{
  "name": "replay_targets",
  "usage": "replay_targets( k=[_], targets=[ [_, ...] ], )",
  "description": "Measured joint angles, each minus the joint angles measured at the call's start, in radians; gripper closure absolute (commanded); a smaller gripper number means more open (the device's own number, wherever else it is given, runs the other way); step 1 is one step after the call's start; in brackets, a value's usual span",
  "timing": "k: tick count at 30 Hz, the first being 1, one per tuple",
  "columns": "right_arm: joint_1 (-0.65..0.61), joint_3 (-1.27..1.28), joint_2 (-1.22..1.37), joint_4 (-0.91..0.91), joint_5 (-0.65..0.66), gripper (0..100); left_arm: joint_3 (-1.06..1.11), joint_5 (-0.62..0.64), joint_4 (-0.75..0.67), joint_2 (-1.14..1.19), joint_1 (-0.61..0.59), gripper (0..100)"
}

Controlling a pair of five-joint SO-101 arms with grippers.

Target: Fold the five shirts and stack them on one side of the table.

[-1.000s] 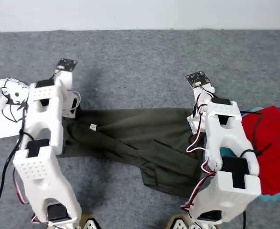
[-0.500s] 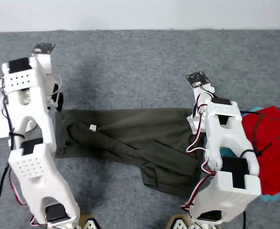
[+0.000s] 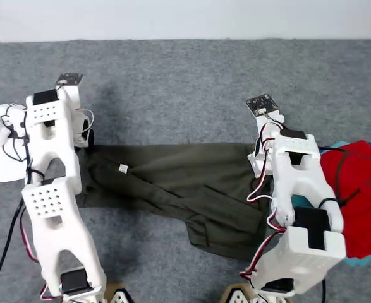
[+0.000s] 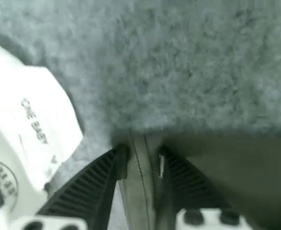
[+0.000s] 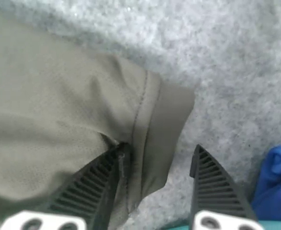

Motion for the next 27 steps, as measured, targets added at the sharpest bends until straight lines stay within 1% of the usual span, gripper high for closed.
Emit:
replay_targets(
  k=[9,14,17,19,23,27],
  targets=[
    [-0.006,0.000,0.000,0.005,0.000,79.0,-0.381,0.006,0.000,0.186,0.006,88],
    [-0.006,0.000,0.000,0.006,0.000,78.8,-0.517,0.008,0.071,0.233,0.003,88],
    [-0.025,-0.006,-0.021,0.084,0.000,78.7,-0.621,0.034,0.155,0.235,0.003,88],
    [-0.066,-0.008,-0.069,0.161,0.002,78.6,-0.690,0.044,0.176,0.233,0.003,88],
    [-0.130,-0.008,-0.212,0.265,0.002,78.6,-0.713,0.048,0.189,0.204,0.003,88],
    [-0.181,-0.008,-0.377,0.345,0.020,78.6,-0.611,0.048,0.189,0.135,0.003,88]
  ],
)
